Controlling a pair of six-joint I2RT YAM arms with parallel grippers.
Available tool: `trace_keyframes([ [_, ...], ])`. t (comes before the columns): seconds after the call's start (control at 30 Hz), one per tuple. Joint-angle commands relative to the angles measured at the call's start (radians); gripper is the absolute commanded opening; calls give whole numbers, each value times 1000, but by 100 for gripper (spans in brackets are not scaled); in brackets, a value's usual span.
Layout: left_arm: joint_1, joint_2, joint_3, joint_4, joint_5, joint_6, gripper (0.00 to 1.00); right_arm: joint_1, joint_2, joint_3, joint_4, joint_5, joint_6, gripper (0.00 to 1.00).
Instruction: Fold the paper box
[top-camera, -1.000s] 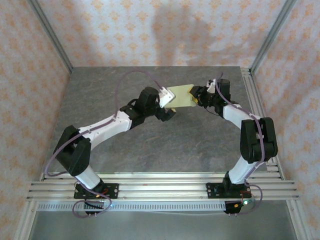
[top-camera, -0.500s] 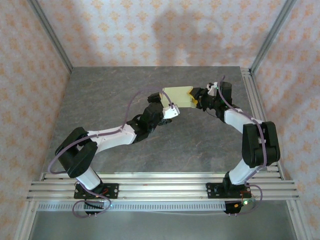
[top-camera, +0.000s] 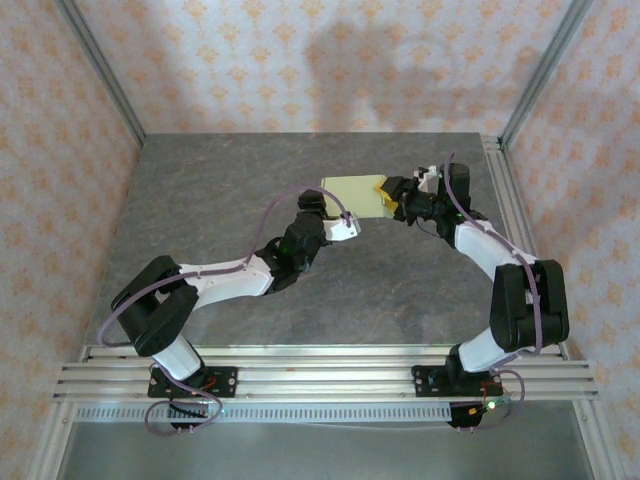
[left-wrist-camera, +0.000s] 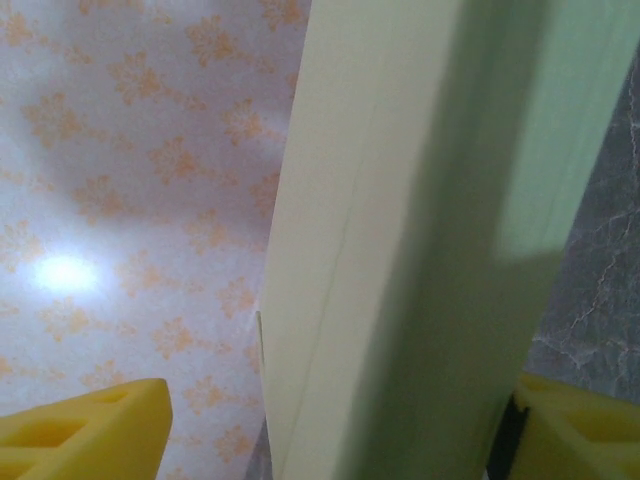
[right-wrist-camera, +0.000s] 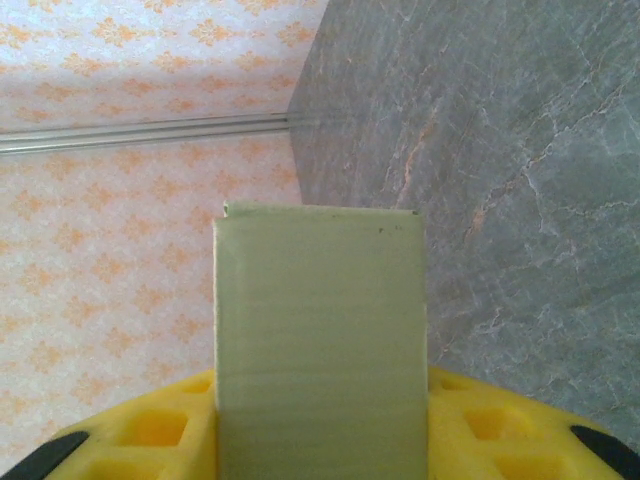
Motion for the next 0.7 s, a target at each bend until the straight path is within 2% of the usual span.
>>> trace_keyframes([
  [0.0,-3,-13,1,58,-30,8,68,-6,-17,-14,-3,-38,47,42],
  [0.1,-4,-10,9,46,-34,7,58,-6,-16,-22,20,-42,68,42],
  [0.33,-8,-21,17,2,-45,3,40,-6,-18,-23,18,-40,69,42],
  [0.5,-12,-22,25,-20,-54,-2,38,-6,-19,-23,16,-32,67,46],
  [0.57,-12,-26,31,-43,-50,-8,37,-6,-24,-23,16,-26,66,53],
  [0.63,-13,-27,43,-88,-42,-22,35,-6,-32,-26,23,-11,52,68],
  [0.67,-12,-30,50,-119,-28,-39,33,-6,-41,-30,27,6,43,72],
])
